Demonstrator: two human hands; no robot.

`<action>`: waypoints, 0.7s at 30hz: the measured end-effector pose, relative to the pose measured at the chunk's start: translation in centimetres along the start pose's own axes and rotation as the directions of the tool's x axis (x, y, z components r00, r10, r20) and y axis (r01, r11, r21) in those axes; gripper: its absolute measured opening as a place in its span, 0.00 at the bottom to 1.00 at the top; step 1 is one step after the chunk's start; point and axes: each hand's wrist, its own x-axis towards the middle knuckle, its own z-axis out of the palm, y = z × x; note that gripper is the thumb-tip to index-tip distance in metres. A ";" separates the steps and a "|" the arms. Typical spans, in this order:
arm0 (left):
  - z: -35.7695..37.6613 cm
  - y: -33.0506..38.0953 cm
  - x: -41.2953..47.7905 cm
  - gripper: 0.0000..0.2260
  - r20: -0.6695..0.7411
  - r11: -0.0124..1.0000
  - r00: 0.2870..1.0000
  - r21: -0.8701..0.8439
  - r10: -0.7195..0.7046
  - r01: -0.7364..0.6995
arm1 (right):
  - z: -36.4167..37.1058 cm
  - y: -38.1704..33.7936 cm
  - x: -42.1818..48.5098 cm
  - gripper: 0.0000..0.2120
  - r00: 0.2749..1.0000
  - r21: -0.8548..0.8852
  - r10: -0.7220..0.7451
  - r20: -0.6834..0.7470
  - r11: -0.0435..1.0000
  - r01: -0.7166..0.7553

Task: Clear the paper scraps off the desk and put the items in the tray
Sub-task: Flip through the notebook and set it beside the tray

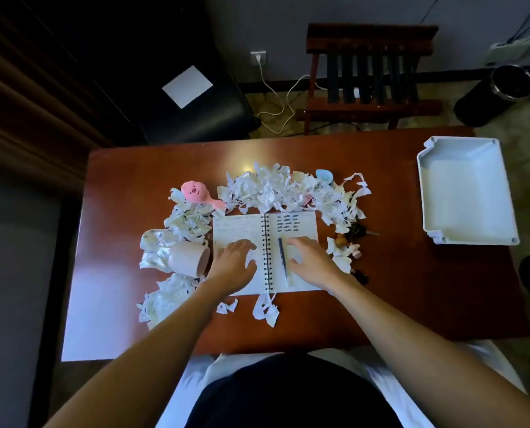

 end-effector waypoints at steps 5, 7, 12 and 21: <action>1.8 -1.3 -0.7 0.19 0.035 0.971 0.985 -0.166 -0.168 0.172 | 3.1 0.5 1.0 0.23 0.998 0.115 0.069 -0.005 0.991 -0.068; 2.3 -1.7 -0.9 0.18 0.083 0.904 0.963 -0.332 -0.257 0.270 | 4.1 0.7 1.2 0.24 0.993 0.123 0.110 0.035 0.986 -0.113; 2.9 -2.3 -0.8 0.20 0.033 0.858 0.943 -0.405 -0.332 0.316 | 5.9 1.6 2.0 0.27 0.986 -0.022 0.150 0.077 0.989 -0.149; 2.8 -3.2 -0.5 0.26 0.129 0.651 0.852 -0.591 -0.507 0.477 | 6.6 1.6 1.5 0.43 0.959 -0.299 0.209 0.194 0.943 -0.145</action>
